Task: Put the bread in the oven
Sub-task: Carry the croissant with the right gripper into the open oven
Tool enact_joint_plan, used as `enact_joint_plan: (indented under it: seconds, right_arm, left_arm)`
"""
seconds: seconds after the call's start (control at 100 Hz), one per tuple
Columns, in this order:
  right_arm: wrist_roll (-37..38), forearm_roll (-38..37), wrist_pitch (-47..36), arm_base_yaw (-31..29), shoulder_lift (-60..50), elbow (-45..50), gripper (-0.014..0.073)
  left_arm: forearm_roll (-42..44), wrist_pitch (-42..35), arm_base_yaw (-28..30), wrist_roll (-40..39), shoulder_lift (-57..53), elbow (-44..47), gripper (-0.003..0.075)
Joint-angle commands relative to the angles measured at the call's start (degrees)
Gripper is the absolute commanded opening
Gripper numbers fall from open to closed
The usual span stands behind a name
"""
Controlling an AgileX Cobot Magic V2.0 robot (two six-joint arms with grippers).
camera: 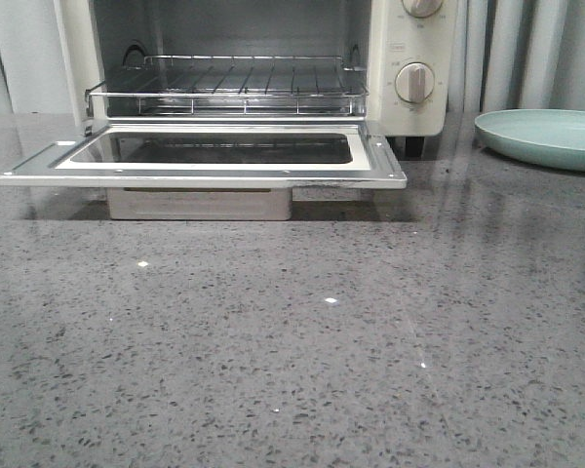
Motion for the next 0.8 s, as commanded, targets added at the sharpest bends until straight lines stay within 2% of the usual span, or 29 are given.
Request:
enact_joint_plan:
  seconds: [0.0,0.1,0.23,0.34,0.57,0.7,0.79]
  right_arm:
    - [-4.3,-1.25,-5.32,2.17,3.29,-1.66,-0.0069]
    - [-4.94,-4.19,-5.99,2.29,8.84,-1.66,-0.0069]
    - [-4.94,-12.45,-7.18,1.98,14.81,-1.78,-0.0069]
    - [-4.94,-16.22,-7.18,0.99,18.72,-5.03,-0.0069]
    - [-4.94,-16.69,-6.38,-2.2,26.4,-16.37,-0.0069]
    - [-4.82,-16.54,-6.14,-2.53,29.14,-19.51,-0.0066]
    - [-4.81,-16.27,-5.66,-2.53,30.44,-20.5,-0.0014]
  left_arm:
    - [-1.01,-3.59,-0.05,-0.41,0.3,-1.54,-0.0021]
    - [-1.01,-3.37,-0.05,-0.41,0.3,-1.54,-0.0021]
    - [-1.01,-1.36,-0.05,-0.41,0.3,-1.54,-0.0021]
    - [-1.01,0.1,-0.05,-0.41,0.3,-1.54,-0.0021]
    - [-1.01,1.5,-0.05,-0.41,0.3,-1.54,-0.0021]
    - [-1.01,2.05,-0.05,-0.41,0.3,-1.54,-0.0021]
    - [-1.01,2.05,-0.05,-0.41,0.3,-1.54,-0.0021]
